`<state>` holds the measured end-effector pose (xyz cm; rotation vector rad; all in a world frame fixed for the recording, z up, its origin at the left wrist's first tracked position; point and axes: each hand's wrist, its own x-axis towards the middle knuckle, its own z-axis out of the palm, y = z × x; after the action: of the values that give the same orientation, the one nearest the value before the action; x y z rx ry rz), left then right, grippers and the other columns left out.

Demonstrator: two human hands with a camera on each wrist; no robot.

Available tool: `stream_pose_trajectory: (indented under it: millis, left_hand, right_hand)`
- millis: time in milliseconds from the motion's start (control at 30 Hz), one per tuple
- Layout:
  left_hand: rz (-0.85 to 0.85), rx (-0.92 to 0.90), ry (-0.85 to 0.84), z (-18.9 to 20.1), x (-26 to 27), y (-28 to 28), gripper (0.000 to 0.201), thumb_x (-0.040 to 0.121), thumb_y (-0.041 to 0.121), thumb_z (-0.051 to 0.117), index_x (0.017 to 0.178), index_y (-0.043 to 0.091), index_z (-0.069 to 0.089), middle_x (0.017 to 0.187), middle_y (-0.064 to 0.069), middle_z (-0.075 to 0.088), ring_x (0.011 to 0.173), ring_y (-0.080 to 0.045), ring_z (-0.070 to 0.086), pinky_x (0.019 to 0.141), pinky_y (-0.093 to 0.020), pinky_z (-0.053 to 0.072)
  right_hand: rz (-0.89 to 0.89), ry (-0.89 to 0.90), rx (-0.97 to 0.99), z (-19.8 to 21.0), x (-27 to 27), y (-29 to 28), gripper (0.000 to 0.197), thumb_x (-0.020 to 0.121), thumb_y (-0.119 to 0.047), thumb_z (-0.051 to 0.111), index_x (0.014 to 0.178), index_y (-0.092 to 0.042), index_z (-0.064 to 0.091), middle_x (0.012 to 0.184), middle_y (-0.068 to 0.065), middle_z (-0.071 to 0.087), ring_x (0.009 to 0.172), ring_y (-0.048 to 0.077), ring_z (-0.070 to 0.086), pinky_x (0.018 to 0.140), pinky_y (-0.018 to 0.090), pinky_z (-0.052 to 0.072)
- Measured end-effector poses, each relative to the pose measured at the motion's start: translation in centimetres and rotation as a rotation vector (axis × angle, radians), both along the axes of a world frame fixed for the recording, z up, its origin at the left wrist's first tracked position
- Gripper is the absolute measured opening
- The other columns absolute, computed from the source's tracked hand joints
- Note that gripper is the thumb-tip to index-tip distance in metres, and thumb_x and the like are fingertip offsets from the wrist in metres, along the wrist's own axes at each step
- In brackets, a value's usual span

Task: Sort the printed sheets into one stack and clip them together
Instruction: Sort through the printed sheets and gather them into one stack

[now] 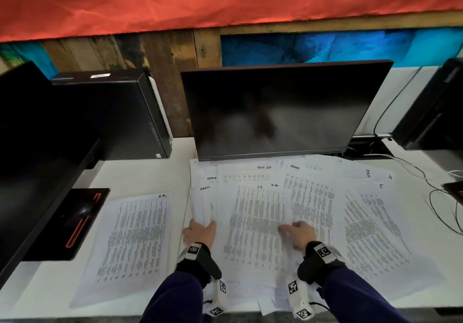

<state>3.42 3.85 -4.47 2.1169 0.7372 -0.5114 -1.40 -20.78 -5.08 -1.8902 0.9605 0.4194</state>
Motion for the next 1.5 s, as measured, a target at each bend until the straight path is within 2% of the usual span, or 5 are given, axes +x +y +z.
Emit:
stream_pose_trajectory:
  millis: [167,467,667,867,1500]
  left_hand:
    - [0.005,-0.047,-0.007,0.0,-0.3,0.6,0.076,0.088,0.036,0.054,0.148,0.007,0.019,0.15,-0.017,0.025,0.134,-0.035,0.034,0.109,-0.043,0.033]
    - [-0.006,-0.047,-0.276,-0.5,-0.8,1.8,0.032,0.085,0.017,0.056,0.116,0.013,0.048,0.115,-0.012,0.057,0.1,-0.029,0.055,0.088,-0.039,0.048]
    - [-0.074,-0.152,-0.292,-0.1,-1.0,0.7,0.051,0.087,0.025,0.061,0.132,0.012,0.039,0.118,-0.009,0.059,0.098,-0.025,0.057,0.089,-0.035,0.047]
    - [-0.334,0.352,-0.339,0.0,-0.4,-1.9,0.062,0.091,0.036,0.052,0.145,0.017,0.027,0.145,-0.009,0.033,0.13,-0.027,0.037,0.105,-0.041,0.037]
    - [0.081,-0.433,-0.017,-1.3,0.0,-2.6,0.088,0.083,0.01,0.068,0.147,-0.003,0.009,0.15,-0.02,0.029,0.136,-0.034,0.035,0.113,-0.042,0.032]
  right_hand:
    - [-0.143,-0.104,0.305,0.2,0.9,2.4,0.056,0.068,-0.021,0.08,0.108,-0.004,0.044,0.107,0.015,0.058,0.089,0.029,0.06,0.063,0.033,0.051]
    - [-0.001,-0.171,0.39,2.7,-0.4,4.7,0.034,0.087,0.005,0.056,0.121,0.004,0.054,0.112,0.023,0.064,0.105,0.038,0.062,0.097,0.049,0.048]
    - [-0.303,-0.292,0.289,1.9,-2.3,0.9,0.033,0.085,0.009,0.049,0.117,0.003,0.053,0.093,0.017,0.065,0.075,0.027,0.062,0.059,0.028,0.053]
    - [-0.327,0.047,-0.346,1.3,-3.2,-4.4,0.061,0.077,-0.017,0.066,0.133,-0.007,0.041,0.137,0.022,0.034,0.126,0.039,0.034,0.106,0.05,0.03]
    - [-0.084,-0.296,-0.024,1.2,-3.5,-1.1,0.05,0.081,0.015,0.046,0.124,-0.012,0.046,0.106,0.005,0.061,0.084,0.019,0.058,0.076,0.034,0.051]
